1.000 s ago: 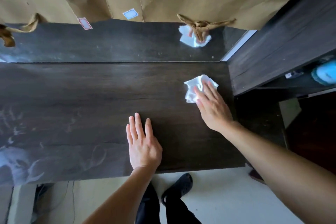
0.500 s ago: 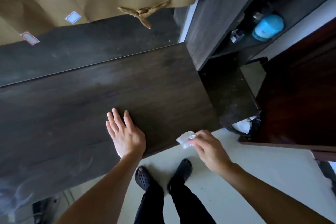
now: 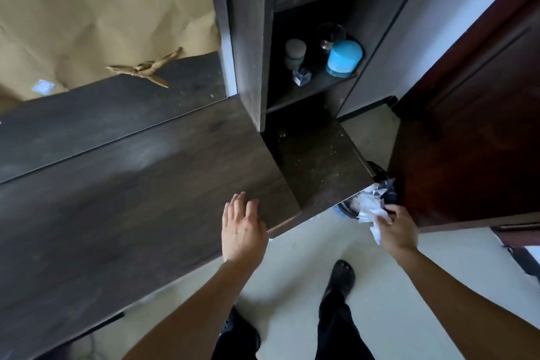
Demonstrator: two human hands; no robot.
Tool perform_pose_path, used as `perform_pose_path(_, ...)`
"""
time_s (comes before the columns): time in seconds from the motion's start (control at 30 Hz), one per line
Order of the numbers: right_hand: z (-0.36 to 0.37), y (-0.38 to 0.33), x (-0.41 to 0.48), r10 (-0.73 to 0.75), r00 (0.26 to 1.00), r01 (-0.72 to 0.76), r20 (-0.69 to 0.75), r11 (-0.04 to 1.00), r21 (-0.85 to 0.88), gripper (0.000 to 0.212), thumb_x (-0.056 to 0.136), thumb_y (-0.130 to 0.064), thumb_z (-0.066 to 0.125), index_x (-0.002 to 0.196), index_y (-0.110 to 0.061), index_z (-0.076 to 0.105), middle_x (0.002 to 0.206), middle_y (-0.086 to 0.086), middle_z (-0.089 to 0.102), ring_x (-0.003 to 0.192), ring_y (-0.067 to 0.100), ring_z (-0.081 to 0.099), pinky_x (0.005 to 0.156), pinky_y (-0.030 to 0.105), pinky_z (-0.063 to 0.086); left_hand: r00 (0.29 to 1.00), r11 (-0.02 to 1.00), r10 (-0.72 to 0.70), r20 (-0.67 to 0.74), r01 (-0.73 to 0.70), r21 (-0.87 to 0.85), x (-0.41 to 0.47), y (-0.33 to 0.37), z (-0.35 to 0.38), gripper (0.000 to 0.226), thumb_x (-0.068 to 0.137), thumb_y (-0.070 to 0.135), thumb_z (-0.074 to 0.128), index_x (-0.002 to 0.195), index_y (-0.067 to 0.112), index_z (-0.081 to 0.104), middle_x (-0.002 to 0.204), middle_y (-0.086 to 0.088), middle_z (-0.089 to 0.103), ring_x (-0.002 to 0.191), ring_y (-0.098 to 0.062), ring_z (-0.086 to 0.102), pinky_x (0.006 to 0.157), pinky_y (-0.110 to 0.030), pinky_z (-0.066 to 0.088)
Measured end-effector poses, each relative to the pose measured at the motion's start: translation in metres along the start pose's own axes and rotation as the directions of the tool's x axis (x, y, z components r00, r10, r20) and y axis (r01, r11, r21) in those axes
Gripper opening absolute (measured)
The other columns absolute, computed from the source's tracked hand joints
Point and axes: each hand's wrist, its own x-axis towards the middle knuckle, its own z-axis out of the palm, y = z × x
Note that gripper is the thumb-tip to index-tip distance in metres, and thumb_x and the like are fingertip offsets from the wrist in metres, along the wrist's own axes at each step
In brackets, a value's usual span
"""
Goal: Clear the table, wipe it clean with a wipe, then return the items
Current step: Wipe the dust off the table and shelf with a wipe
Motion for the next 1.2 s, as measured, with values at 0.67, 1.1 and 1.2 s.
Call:
perform_pose_path(0.67, 0.1, 0.066, 0.118, -0.819, 0.305, 0.94, 0.486, 0.341, -0.017, 0.056, 0.08, 0.015, 0.056, 0.134, 0.0, 0.047, 0.147, 0.017, 0.037, 0.139, 0.031, 0.03, 0.111, 0.037, 0.032, 0.899, 0.916, -0.298, -0.321, 0.364, 0.17, 0.068, 0.078, 0.089, 0.05, 0.088, 0.021, 0.034, 0.133, 0.002, 0.045, 0.148, -0.022, 0.034, 0.14, -0.036, 0.023, 0.116, -0.048, 0.018)
perform_pose_path(1.1, 0.119, 0.055, 0.135, -0.855, 0.216, 0.951, 0.472, 0.293, 0.095, 0.056, 0.079, 0.015, 0.061, 0.129, -0.008, 0.055, 0.145, 0.008, 0.042, 0.138, 0.024, 0.033, 0.112, 0.031, 0.032, 0.893, 0.912, -0.295, -0.34, 0.369, 0.178, 0.068, 0.079, 0.092, 0.049, 0.088, 0.02, 0.037, 0.133, 0.002, 0.044, 0.148, -0.022, 0.032, 0.141, -0.036, 0.022, 0.116, -0.048, 0.017)
perform_pose_path(1.2, 0.106, 0.042, 0.186, -0.895, 0.245, 0.961, 0.372, 0.275, 0.029, 0.053, 0.076, 0.02, 0.058, 0.123, -0.003, 0.059, 0.139, 0.01, 0.048, 0.132, 0.026, 0.04, 0.112, 0.033, 0.031, 0.894, 0.914, -0.298, -0.335, 0.369, 0.17, 0.069, 0.08, 0.091, 0.05, 0.088, 0.021, 0.036, 0.133, 0.001, 0.044, 0.148, -0.022, 0.032, 0.141, -0.036, 0.021, 0.116, -0.049, 0.017)
